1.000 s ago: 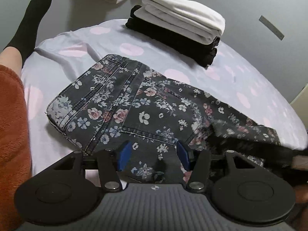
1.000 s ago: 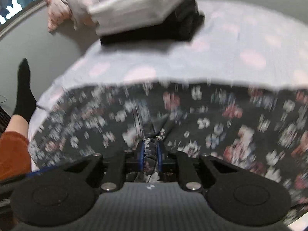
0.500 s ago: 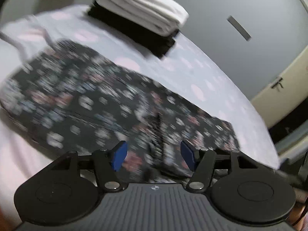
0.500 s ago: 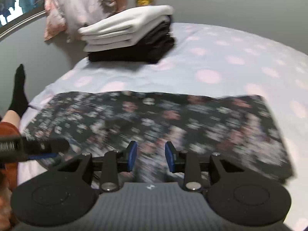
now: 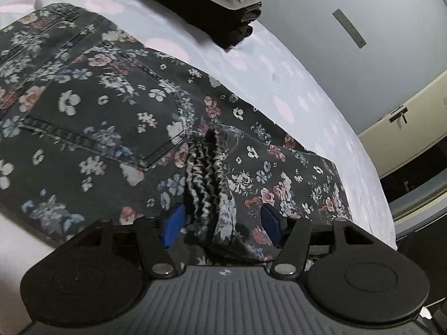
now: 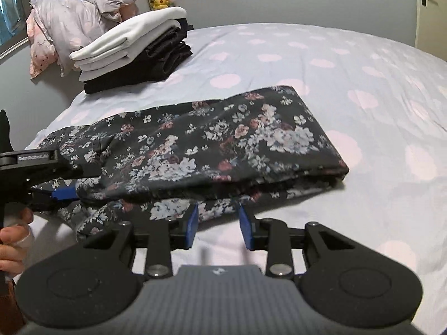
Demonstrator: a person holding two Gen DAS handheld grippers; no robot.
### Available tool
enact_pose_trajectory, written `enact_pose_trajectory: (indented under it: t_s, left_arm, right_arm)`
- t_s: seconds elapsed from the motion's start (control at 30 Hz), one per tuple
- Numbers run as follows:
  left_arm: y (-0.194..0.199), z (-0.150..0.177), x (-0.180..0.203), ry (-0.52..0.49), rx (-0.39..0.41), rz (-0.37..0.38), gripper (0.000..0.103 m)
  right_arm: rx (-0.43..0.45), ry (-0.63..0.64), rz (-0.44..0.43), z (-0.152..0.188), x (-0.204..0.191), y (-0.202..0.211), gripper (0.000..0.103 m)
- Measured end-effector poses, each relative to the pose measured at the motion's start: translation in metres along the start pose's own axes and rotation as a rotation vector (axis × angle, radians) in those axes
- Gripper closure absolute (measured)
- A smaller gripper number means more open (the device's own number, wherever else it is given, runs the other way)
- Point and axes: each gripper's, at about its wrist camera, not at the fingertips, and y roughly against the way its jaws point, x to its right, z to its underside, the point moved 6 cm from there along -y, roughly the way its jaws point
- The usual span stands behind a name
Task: Fold clothes
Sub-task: 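Lift the hem with the left gripper and fold it over the jeans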
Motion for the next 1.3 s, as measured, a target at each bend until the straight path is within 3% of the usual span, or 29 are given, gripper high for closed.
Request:
enact_pose_trajectory:
  t_s: [0.03,0.1,0.2,0.47,0.97,1.3]
  left_arm:
    - [-0.003,0.000,0.000,-0.006,0.007,-0.003,0.047]
    - [-0.007,-0.002,0.000,-0.011,0.022,-0.011,0.068]
    - [-0.003,-0.002,-0.001,-0.009,0.047,-0.018,0.079]
    - [0.027,-0.006,0.037,-0.126,0.147,-0.038,0.083]
    - [0.092,-0.056,0.122,-0.255,0.234,-0.003,0.083]
    - [0.144,-0.091,0.114,-0.280,0.271,-0.020,0.083]
  right_arm:
    - [-0.002,-0.003,-0.002,0.001,0.000,0.000,0.067]
    - [-0.004,-0.002,-0.003,0.003,-0.002,-0.001,0.067]
    - [-0.003,0.006,0.009,0.006,-0.001,-0.001,0.067]
    - [-0.009,0.012,0.043,0.011,-0.002,-0.004,0.067]
    - [0.038,0.052,0.057,0.004,-0.017,0.014,0.067]
    - [0.036,0.066,0.046,0.004,-0.023,0.014,0.067]
